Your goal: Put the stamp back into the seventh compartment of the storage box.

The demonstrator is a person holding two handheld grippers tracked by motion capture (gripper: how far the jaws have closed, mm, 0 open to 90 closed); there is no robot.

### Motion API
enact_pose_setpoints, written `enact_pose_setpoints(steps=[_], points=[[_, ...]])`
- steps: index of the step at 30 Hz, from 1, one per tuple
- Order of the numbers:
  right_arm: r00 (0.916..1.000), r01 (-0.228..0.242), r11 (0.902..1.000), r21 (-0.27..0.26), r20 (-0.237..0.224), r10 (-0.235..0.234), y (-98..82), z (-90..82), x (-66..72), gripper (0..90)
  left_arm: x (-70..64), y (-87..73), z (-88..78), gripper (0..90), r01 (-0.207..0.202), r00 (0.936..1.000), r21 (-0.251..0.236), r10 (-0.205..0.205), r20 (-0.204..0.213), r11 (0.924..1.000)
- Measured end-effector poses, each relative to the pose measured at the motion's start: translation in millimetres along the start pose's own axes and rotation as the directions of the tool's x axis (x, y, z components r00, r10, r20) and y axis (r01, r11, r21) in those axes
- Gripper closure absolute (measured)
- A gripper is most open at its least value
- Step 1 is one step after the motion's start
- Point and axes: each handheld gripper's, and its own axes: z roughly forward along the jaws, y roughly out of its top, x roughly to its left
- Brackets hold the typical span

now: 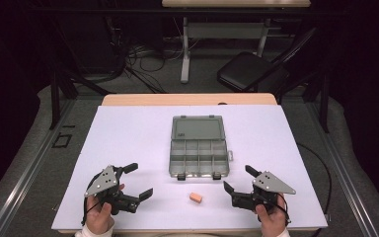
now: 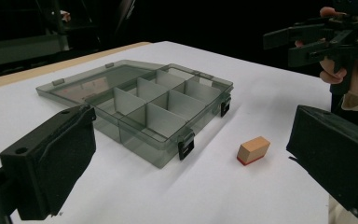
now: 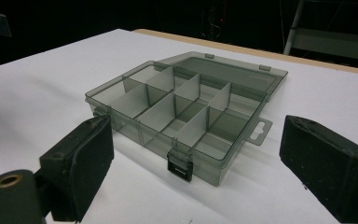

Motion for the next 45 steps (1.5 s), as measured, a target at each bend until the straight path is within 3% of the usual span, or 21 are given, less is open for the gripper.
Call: enact_pose_setpoints(steps=[14, 45], points=[[0.9994, -0.028, 0.9995, 0.017, -0.018, 0.028, 1.5, 0.5, 0.2, 9.5, -1.0, 0.3, -1.0, 0.8, -0.003, 1.0, 0.003, 0.003, 0.0, 1.0], [0.9924, 0.033, 0.991, 0.13, -0.122, -0.018, 4.8, 19.2, 22.7, 10.2, -2.6, -0.3, -2.5, 0.9, -0.003, 1.0, 0.019, 0.003, -0.007, 0.9998]])
